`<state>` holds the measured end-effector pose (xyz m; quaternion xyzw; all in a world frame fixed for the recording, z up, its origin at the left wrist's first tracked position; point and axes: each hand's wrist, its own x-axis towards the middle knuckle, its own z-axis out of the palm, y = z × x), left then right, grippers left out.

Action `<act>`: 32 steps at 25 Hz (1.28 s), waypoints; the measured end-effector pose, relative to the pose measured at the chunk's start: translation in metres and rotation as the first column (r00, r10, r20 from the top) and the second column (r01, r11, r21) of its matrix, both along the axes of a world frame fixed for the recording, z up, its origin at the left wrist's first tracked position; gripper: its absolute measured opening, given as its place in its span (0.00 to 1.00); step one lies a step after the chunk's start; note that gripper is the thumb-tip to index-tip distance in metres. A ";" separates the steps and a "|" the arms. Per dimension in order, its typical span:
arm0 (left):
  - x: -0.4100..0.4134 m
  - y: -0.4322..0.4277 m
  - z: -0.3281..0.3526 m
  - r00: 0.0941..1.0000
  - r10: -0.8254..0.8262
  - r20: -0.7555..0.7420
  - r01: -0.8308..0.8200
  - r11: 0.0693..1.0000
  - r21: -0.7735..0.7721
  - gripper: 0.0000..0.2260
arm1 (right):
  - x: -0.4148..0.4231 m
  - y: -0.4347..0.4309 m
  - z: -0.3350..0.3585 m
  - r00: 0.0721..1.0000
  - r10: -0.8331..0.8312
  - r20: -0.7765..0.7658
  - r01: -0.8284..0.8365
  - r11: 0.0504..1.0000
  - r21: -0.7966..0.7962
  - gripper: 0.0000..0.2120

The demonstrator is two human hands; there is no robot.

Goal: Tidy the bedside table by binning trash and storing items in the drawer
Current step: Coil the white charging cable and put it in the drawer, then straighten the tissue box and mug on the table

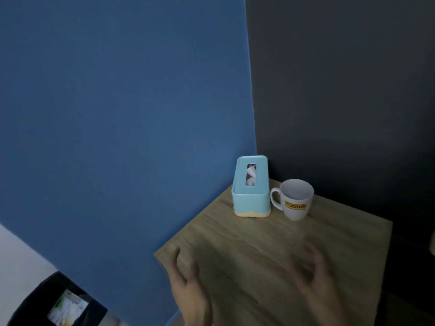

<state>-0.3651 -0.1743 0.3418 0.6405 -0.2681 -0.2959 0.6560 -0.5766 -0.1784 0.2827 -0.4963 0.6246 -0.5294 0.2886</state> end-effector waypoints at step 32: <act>-0.120 -0.204 -0.010 0.283 -0.590 0.756 0.410 0.787 0.461 0.28 | -0.055 -0.176 -0.004 0.923 -0.371 0.106 0.368 0.929 0.043 0.45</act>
